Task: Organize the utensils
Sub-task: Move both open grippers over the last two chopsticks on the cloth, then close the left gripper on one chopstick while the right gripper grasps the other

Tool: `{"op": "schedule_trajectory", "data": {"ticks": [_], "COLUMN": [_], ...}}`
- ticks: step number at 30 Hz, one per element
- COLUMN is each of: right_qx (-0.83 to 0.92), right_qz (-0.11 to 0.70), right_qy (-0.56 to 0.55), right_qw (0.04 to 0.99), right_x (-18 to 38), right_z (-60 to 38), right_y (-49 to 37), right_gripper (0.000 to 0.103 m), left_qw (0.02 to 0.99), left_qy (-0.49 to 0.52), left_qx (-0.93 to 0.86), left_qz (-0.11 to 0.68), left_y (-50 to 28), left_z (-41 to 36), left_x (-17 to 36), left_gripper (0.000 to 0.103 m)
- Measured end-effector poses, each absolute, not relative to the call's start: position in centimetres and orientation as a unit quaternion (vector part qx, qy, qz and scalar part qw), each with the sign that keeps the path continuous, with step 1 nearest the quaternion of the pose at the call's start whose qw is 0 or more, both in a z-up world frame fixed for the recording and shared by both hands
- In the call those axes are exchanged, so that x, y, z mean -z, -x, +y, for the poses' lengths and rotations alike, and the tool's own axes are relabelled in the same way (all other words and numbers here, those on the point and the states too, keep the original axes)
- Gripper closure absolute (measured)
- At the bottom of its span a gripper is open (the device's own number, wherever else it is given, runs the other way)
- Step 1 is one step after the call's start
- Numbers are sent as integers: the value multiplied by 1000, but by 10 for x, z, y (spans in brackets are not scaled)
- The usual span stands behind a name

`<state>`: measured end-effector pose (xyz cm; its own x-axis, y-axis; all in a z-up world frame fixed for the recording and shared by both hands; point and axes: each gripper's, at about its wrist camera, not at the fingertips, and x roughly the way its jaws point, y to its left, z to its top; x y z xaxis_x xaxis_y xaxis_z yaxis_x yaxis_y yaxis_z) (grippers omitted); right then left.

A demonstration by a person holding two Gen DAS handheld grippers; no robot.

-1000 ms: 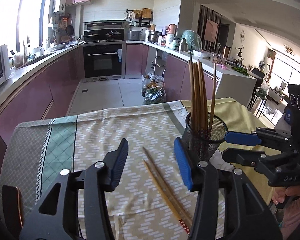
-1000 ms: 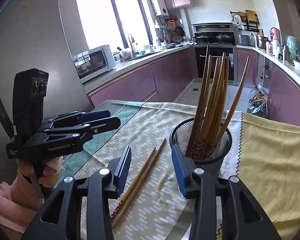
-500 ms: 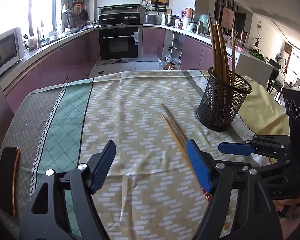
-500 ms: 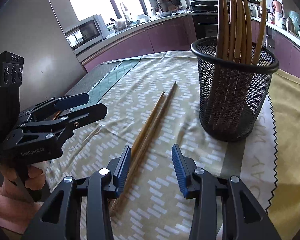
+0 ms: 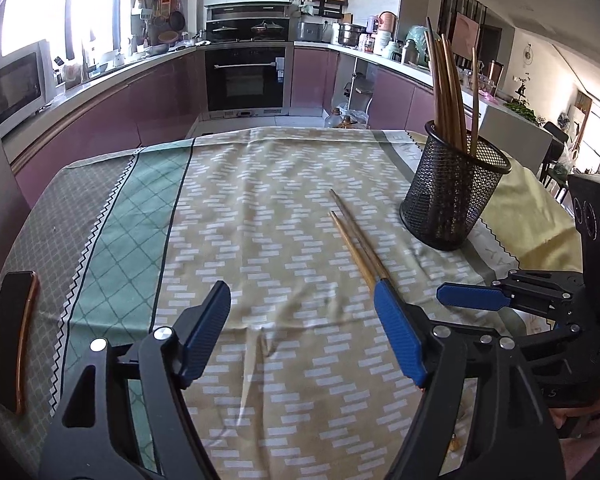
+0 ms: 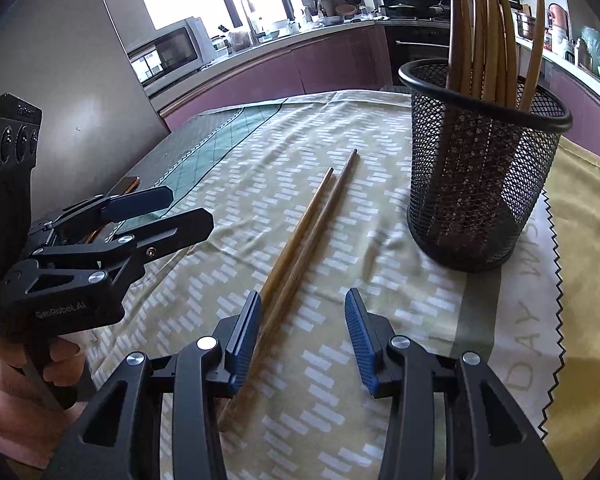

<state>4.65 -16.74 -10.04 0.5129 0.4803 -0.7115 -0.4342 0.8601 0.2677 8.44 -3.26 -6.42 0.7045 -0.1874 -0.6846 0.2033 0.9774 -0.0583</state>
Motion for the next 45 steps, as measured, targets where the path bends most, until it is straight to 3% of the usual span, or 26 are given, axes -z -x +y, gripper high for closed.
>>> {"op": "schedule_trajectory", "data": {"ticks": [15,33,45], "right_qx": [-241,-238,-228], "right_qz": [431,431,443], "right_qy": [-25,-16,-29], "right_qw": [869,870,867], "right_x": [100,93,99], "right_z": [-171,-163,-177], "right_y": [-47,-86,-80], "right_gripper": [74,76,94], "left_qw": [918,902,899], "left_qy": [-10,-30,-37], "left_qx": [114,148,158], "left_qz": [381,404,406], "left_y": [-84,-88,-89], "left_z": [-33,-54,-61], "left_x": [70,84,87], "left_gripper": [30,30,31]}}
